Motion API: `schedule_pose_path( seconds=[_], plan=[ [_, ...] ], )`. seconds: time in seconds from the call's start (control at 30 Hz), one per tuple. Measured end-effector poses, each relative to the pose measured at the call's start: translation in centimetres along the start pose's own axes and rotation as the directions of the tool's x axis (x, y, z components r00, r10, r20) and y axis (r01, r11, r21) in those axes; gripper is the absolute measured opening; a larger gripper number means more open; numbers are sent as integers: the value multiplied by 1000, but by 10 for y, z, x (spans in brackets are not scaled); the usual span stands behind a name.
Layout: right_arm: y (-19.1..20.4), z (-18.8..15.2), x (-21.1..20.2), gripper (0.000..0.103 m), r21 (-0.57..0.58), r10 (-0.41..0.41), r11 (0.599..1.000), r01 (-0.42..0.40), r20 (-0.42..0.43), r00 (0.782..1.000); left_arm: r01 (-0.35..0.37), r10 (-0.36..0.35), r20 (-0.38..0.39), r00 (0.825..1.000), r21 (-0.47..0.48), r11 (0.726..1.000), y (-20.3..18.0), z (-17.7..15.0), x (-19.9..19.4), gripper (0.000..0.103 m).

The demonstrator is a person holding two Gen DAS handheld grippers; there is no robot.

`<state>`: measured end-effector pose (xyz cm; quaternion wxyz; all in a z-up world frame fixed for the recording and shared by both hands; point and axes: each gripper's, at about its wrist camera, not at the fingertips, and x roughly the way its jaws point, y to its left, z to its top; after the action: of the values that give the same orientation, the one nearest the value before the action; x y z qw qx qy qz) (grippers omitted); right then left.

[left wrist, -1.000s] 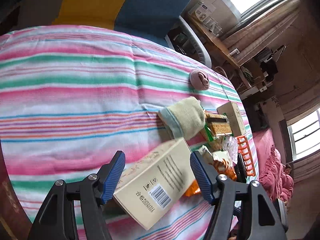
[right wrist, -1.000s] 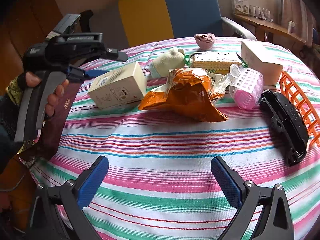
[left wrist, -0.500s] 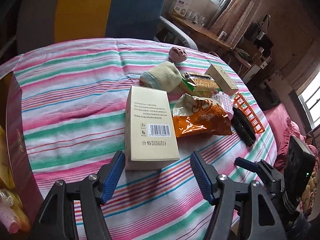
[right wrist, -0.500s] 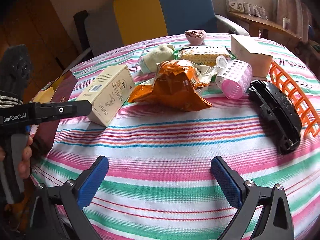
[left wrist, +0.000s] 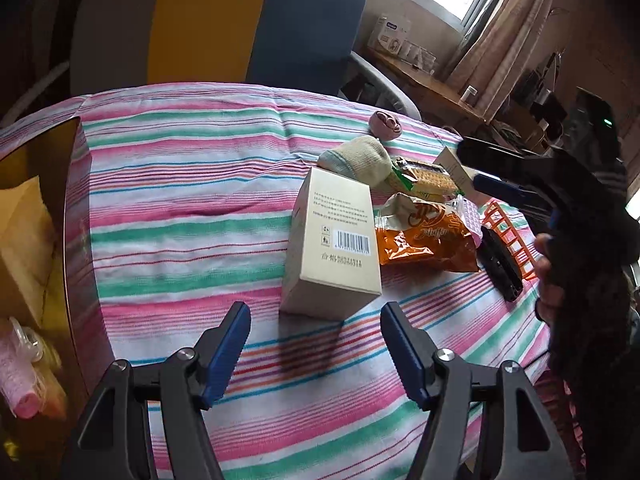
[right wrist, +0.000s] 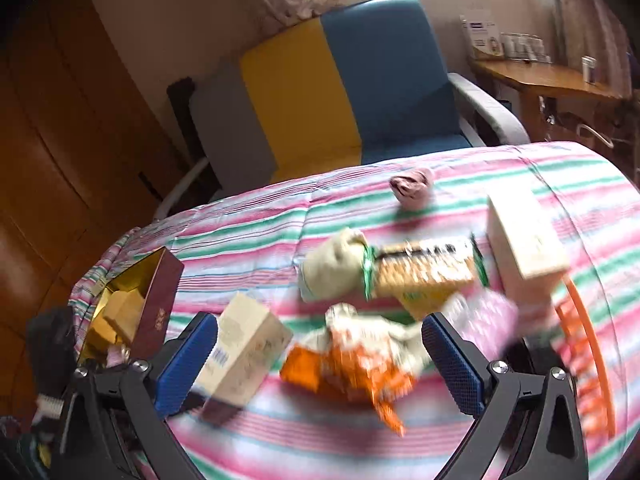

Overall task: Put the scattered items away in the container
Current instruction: 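Grasp the white barcoded box with the left tool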

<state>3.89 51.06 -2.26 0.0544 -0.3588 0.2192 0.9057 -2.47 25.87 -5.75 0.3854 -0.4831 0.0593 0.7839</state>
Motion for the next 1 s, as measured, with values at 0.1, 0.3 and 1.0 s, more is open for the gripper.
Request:
schedule_pose_path(
  seconds=[0.1,0.3,1.0],
  plan=[
    [-4,10,36,103,10,-10,1000,11,-86,996,3,-3,2,1000,-5,1000,2,-6,-5,69],
    [-16,-30,15,103,94,47,995,-36,-121,992,6,-6,5,1000,-13,1000,6,-14,-11,69],
    [-17,-143,-40,103,40,-131,990,137,-138,982,-68,71,-11,997,167,984,-37,28,22,69]
  ],
)
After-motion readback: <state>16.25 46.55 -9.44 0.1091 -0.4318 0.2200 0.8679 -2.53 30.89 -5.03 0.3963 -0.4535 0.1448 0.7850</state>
